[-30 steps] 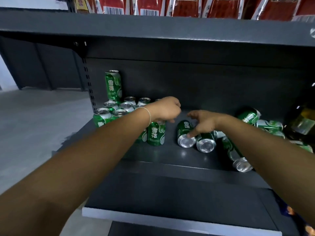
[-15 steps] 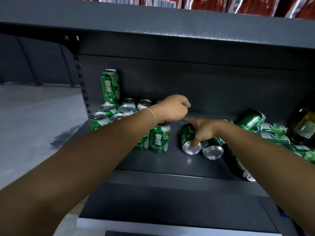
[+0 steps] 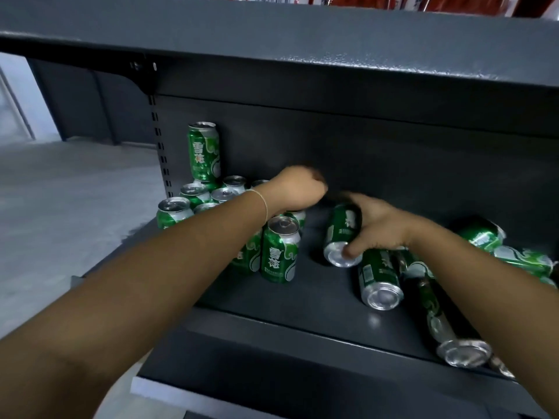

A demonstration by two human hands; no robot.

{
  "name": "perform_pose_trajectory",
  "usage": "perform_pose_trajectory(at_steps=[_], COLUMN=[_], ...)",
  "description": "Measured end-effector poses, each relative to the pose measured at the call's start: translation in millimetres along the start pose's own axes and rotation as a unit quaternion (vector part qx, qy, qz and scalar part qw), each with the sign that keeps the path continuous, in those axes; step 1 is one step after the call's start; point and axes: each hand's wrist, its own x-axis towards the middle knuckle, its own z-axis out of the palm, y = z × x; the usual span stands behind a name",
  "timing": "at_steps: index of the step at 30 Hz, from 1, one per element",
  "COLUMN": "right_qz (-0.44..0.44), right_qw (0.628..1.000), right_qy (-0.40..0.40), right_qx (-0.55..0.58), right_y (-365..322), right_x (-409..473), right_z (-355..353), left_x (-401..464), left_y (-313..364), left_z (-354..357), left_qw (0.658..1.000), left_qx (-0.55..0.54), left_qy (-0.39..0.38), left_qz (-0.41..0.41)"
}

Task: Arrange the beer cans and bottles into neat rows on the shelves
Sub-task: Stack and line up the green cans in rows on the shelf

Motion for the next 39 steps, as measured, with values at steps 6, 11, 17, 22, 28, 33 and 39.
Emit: perform_pose_trajectory(at_steps=[6,11,17,22,28,33,39], right_qz=[-0.064,-0.083,-0.115,-0.111,-0.043,-0.039,-0.027], right_qw=[0.985,0.974,0.968,0.925,0.913,0.901,0.908], right_qy=[0.154,0.206,0.216,0.189,0.194,0.197,0.232], right_qx=[-0.053,-0.035,-0.053,0.311,0.357,0.385,0.347], right_y=[-38,-78,-108,-120,-157,-176,-186], right_x=[3,10,34,59,92,108,140], right_z=[-44,-46,-32,-23,3,11,25], left_x=[12,10,7,7,-1,-7,-12], left_y=[8,-2,-32,-74,-104,-122,-142], left_z=[-22,-49,-75,-95,-111,-125,-150], left_qw=[0.984,0.972,0.96,0.971,0.979,0.983,0.988], left_qx=[-0.163,-0.212,-0.278,-0.234,-0.188,-0.152,-0.128], left_qy=[-0.048,-0.091,-0.024,0.038,0.065,0.086,0.083], left_qz=[-0.051,-0.037,0.015,0.04,0.055,0.061,0.031])
